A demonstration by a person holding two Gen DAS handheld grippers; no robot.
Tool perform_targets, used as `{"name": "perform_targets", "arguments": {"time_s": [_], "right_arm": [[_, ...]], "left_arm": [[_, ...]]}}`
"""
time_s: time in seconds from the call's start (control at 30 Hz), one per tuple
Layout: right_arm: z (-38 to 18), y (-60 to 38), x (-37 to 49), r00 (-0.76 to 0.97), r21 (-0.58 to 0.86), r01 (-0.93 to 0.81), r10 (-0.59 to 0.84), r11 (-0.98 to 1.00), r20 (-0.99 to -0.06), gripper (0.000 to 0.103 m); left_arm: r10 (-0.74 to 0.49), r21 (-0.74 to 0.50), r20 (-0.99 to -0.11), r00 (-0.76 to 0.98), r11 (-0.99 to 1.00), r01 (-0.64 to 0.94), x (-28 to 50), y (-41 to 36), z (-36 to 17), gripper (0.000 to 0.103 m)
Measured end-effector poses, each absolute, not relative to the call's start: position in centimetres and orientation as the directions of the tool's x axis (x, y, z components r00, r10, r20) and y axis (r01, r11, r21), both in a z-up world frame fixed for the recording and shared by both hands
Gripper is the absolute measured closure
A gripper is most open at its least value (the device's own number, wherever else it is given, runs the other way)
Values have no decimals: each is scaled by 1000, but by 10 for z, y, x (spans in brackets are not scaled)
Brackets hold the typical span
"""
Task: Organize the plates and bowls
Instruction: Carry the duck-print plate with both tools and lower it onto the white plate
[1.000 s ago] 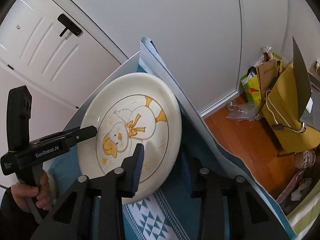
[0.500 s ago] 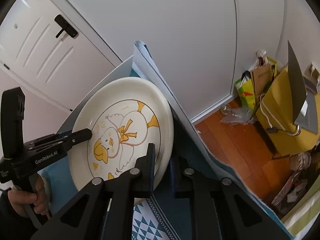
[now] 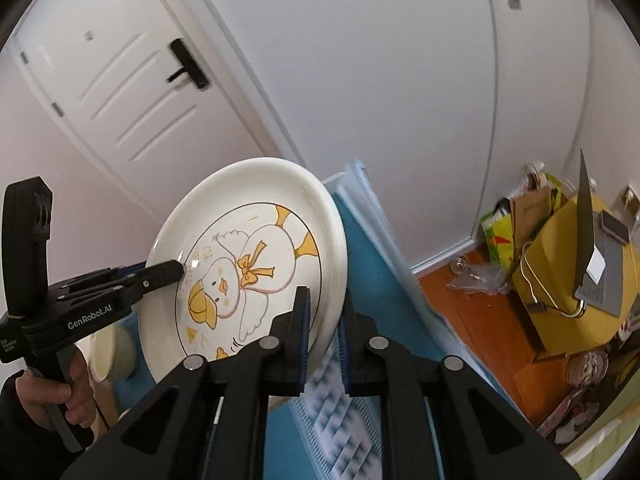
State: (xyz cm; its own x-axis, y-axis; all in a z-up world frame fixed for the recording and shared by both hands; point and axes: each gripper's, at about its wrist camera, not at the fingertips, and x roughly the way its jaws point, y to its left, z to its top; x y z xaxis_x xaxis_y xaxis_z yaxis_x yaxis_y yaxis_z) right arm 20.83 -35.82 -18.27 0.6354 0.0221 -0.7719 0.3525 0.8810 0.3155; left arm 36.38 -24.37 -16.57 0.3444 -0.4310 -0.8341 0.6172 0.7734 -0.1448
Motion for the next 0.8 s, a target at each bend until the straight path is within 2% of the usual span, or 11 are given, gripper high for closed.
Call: {"name": "perform_targets", "arguments": {"time_s": [0.13,0.33,0.43,0.8], "right_arm": [[-158,-330,190,645,304,296,45,905,-763,91],[-142,-281,158,642,289,210,91,934,-761,91],[-147,-257,146,629,300,161,136,940,-765,91],[-211,-193,135,491,313,-33,288,949,-822,91]], "left_arm": [[-430,-136,-815,389,794,593,328,-208,-137,84],[-408,-137,-810,422,831,539,280,-153,-121,84],[-364,-118,-819,443,863,491,253,-121,-127,84],[-263,-175,-874,409,955,240,194,-32,-184,84]]}}
